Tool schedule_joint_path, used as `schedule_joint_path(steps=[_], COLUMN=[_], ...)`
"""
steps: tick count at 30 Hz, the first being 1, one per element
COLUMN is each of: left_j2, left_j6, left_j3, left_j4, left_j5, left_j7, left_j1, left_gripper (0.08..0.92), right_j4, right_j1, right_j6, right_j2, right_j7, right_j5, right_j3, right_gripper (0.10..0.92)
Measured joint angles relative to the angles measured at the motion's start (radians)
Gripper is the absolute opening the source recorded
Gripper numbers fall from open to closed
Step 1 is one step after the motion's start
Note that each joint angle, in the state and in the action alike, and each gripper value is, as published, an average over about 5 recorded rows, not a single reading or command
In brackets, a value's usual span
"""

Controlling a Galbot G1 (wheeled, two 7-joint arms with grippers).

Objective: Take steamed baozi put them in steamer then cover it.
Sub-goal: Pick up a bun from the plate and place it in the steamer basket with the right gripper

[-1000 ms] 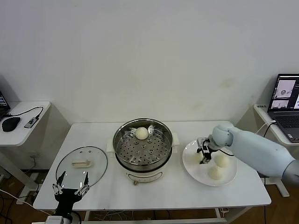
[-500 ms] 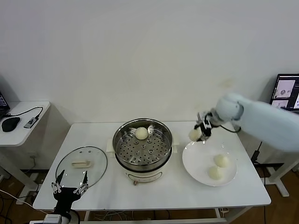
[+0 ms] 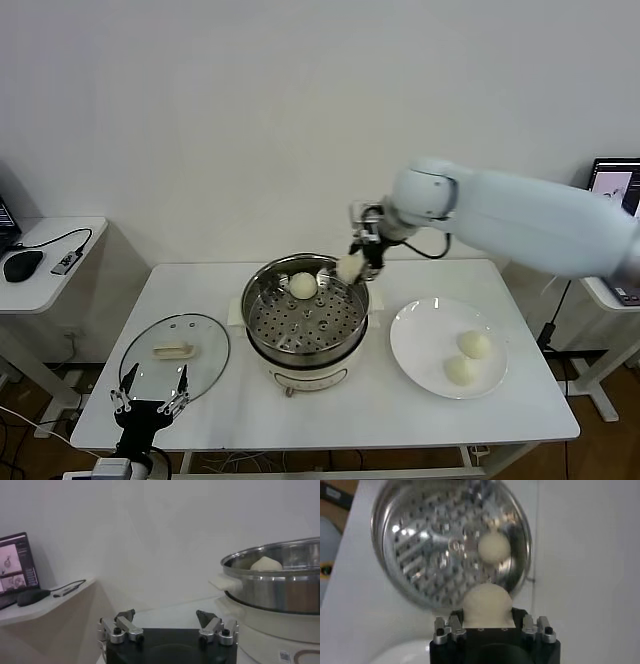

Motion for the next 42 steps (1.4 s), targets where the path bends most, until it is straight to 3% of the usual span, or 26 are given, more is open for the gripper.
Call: schedule_joint_path(steps=[15, 28, 37, 42], left_j2=[0.0, 0.002, 0.002, 0.006], left_j6=[-0.013, -0.031, -0.033, -0.032], left_j3=[-0.005, -0.011, -0.012, -0.015], left_j4=[0.024, 0.032, 0.03, 0.023], left_j5=[-0.004, -0.011, -0.013, -0.015], left_j7=[0.0, 0.0, 0.002, 0.002], left_j1=[-0.013, -0.008, -0.004, -0.003], left_gripper=[0.823, 0.823, 0.823, 0.823], right_j4=[-0.167, -0.262, -0.261, -0.218], right_j1=[-0.119, -0.178, -0.172, -0.125], right_j6=[-0.074, -0.096, -0.094, -0.084], right_j2=[0.24, 0.345, 0.344, 0.294], right_j7=[0.081, 0.105, 0.086, 0.036], right_j5=[0.054, 0.047, 0.025, -0.001], right_j3=[0.02, 0.009, 0.012, 0.002], right_gripper=[0.602, 0.605, 0.795, 0.822])
